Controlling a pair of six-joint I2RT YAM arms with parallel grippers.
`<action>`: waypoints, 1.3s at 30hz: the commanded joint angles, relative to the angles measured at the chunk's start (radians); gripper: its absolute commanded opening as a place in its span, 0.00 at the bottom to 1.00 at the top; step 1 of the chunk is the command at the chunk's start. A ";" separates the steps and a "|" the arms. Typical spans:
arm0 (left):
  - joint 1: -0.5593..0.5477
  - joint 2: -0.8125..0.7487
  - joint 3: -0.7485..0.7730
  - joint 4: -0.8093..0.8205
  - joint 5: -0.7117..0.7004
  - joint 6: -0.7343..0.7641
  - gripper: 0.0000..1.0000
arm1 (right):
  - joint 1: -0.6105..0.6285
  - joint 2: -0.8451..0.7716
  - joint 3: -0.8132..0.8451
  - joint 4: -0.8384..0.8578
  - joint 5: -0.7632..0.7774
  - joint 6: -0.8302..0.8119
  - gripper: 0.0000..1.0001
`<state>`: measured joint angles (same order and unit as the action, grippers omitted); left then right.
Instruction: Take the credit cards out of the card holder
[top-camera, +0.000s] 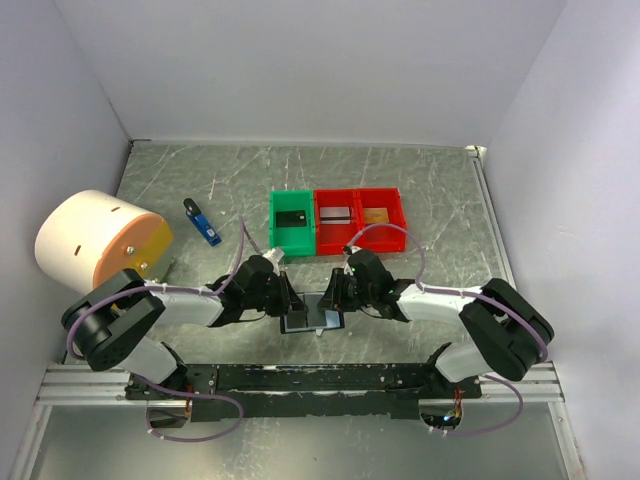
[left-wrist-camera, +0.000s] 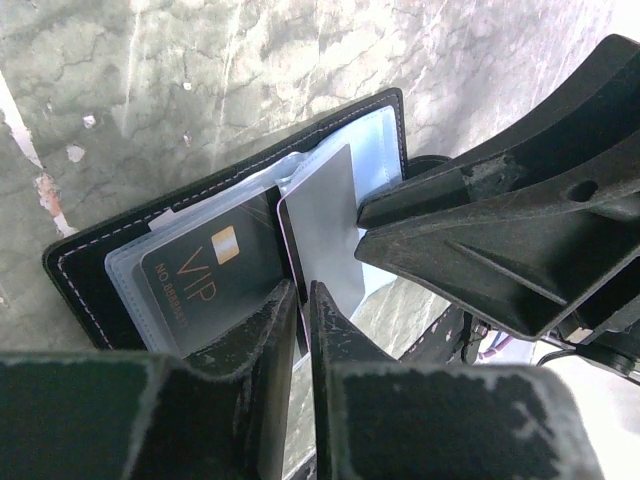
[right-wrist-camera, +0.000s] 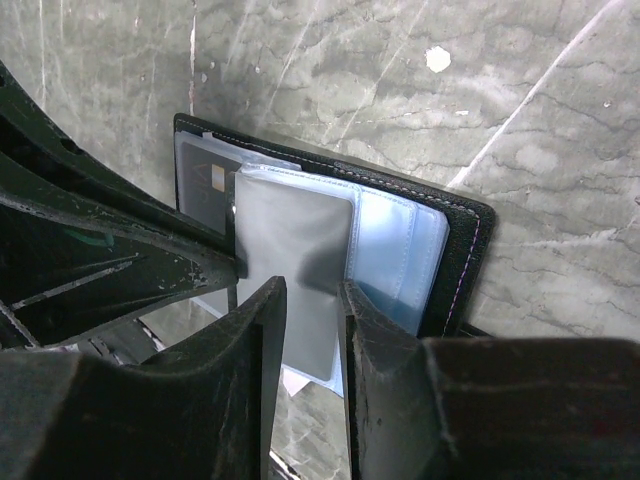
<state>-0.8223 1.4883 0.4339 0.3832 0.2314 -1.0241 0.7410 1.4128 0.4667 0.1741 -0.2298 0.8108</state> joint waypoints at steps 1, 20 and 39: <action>-0.005 -0.027 0.016 0.019 0.001 0.020 0.21 | 0.003 0.024 -0.003 -0.083 0.067 -0.021 0.28; 0.002 -0.115 0.013 -0.114 -0.098 0.018 0.07 | -0.001 0.029 0.004 -0.115 0.093 -0.022 0.28; 0.004 -0.099 0.033 -0.114 -0.076 0.029 0.08 | 0.009 -0.033 -0.028 0.097 -0.043 0.042 0.33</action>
<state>-0.8219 1.3876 0.4534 0.2436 0.1535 -1.0031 0.7464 1.2861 0.4473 0.2211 -0.2451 0.8215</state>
